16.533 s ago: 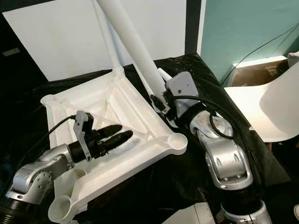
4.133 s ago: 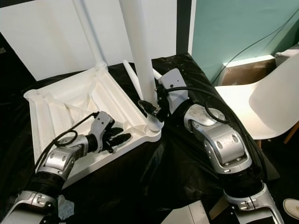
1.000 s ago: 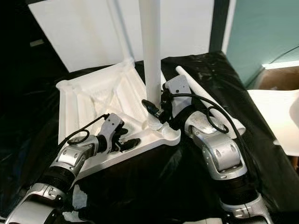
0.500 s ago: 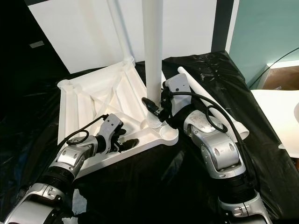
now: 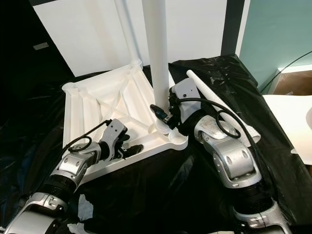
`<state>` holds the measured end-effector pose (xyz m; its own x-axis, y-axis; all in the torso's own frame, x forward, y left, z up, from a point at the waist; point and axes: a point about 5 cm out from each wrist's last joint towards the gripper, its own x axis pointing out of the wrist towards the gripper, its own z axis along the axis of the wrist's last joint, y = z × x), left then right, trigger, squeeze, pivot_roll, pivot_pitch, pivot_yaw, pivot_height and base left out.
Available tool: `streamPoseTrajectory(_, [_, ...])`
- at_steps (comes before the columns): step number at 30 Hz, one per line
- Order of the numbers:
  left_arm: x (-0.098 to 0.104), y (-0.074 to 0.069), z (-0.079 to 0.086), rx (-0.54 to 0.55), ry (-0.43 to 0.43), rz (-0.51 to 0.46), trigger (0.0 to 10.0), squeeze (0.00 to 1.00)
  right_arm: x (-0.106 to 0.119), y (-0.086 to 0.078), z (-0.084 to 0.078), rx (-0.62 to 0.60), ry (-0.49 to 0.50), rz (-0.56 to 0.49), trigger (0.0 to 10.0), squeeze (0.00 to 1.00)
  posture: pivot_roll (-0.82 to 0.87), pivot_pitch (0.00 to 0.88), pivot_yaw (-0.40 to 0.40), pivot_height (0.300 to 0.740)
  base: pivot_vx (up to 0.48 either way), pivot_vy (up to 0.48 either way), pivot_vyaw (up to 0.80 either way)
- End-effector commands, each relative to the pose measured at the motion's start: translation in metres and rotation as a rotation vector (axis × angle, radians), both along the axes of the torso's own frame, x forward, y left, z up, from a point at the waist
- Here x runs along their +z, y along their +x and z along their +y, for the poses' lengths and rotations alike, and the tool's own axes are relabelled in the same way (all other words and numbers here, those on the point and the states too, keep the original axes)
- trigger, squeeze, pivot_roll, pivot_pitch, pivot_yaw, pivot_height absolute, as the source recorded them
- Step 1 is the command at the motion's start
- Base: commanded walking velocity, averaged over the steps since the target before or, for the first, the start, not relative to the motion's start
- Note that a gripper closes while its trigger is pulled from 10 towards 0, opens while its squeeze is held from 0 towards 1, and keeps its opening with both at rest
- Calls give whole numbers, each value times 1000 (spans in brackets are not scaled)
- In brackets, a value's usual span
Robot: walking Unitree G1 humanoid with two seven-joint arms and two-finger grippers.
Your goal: Building children table
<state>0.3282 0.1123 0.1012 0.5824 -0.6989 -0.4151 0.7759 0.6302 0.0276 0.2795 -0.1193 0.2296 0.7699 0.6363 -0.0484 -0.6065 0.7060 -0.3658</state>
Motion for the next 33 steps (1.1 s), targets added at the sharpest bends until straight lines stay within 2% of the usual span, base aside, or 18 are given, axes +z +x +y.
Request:
streamPoseTrajectory(1, [-4, -2, 7, 5, 20, 15, 10000, 0, -12, -2, -5, -2, -42, 68, 10000, 0, -185, 0, 150, 740, 0, 0, 0])
streamPoseTrajectory(5, [-3, -1, 5, -1, 18, 14, 10000, 0, -12, -1, -11, -12, -73, 74, 10000, 0, -187, 0, 149, 740, 0, 0, 0])
streamPoseTrajectory(6, [-1, -2, 1, -23, 9, 1, 10000, 0, -7, -2, -16, -21, -93, 64, 10000, 0, -190, 0, 149, 740, 0, 0, 0])
streamPoseTrajectory(10, [1, -3, -1, -46, -5, -15, 10000, 0, -2, -3, -19, -30, -98, 51, 10000, 0, -190, 0, 149, 740, 0, 0, 0])
streamPoseTrajectory(19, [3, -3, -5, -64, -21, -29, 10000, 0, 8, -6, -14, -25, -76, 21, 10000, 0, -204, 0, 143, 740, 0, 0, 0])
streamPoseTrajectory(30, [2, -3, -4, -57, -22, -31, 10000, 0, -5, -16, -7, 14, -66, 106, 10000, 0, -204, 0, 138, 740, 0, 0, 0])
streamPoseTrajectory(33, [2, -4, -4, -56, -22, -30, 10000, 0, -15, -23, -8, 27, -81, 177, 10000, 0, -205, 0, 138, 740, 0, 0, 0])
